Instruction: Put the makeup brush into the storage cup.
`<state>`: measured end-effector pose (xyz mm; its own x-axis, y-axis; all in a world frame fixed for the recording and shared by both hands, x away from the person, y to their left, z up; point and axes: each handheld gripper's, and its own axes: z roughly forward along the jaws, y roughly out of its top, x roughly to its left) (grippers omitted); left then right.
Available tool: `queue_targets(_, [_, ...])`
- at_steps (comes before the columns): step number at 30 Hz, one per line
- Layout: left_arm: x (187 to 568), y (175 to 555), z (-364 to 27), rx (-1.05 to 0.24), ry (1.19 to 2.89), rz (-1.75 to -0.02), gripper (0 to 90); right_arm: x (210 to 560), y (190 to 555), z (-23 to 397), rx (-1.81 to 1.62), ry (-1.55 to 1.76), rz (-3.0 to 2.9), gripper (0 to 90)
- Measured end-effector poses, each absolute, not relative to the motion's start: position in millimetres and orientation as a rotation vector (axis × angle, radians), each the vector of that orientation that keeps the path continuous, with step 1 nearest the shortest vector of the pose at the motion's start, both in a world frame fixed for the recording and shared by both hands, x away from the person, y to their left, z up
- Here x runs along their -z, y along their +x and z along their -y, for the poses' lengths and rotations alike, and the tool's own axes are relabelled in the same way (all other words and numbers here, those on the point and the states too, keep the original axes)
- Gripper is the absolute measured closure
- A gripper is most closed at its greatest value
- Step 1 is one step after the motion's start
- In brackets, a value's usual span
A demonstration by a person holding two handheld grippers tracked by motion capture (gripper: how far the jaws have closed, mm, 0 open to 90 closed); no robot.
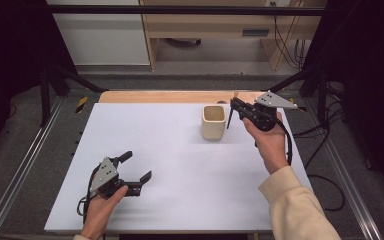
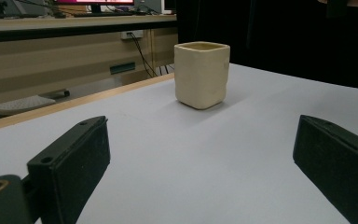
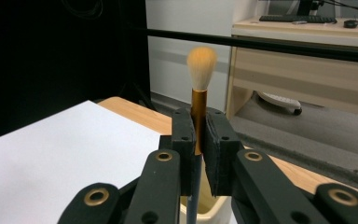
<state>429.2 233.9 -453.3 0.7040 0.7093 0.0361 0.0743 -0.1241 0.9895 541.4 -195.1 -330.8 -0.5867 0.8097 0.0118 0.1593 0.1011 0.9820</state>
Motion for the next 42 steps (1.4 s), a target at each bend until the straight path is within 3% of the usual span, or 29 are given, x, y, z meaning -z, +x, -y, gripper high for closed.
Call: queue_targets(42, [454, 430, -235, -0.597, 1.614, -0.637, 3.1, 324, 561, 185, -1.577, 0.974, -1.669, 83.6])
